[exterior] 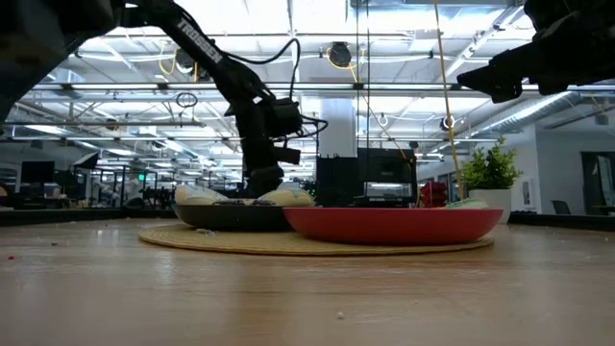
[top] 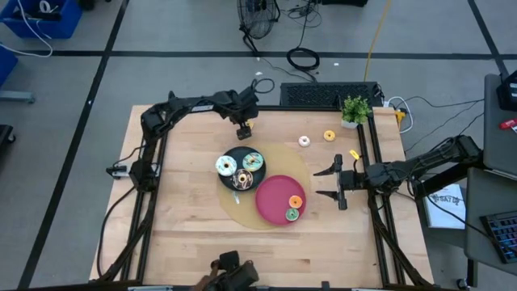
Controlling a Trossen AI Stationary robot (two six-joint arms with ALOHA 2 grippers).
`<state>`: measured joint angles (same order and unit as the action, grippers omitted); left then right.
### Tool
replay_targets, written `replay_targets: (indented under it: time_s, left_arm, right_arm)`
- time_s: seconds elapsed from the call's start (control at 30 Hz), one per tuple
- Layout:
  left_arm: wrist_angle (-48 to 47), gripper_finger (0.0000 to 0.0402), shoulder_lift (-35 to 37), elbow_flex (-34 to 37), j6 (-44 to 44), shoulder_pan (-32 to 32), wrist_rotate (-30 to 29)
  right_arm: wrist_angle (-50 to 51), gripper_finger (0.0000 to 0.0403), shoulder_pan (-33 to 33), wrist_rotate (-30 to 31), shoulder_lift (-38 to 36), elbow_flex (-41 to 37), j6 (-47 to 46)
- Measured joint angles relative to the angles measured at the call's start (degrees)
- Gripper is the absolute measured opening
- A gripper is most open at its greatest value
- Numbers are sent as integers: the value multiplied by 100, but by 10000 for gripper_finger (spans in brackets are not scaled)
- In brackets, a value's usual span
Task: Pick & Place donuts
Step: Put the left small yellow donut on the pink plate
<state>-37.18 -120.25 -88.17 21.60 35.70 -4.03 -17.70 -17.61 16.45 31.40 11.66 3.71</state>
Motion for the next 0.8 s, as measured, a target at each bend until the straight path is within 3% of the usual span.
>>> replay_targets:
  time_s: [0.43, 0.8]
  left_arm:
    - [80, 322, -91, -19, 297, 295, 391]
    - [435, 311, -242, -17, 837, 164, 580]
  right_arm:
    - [23, 256, 0, -4, 2, 0, -13]
    - [48, 256, 0, -6, 2, 0, -67]
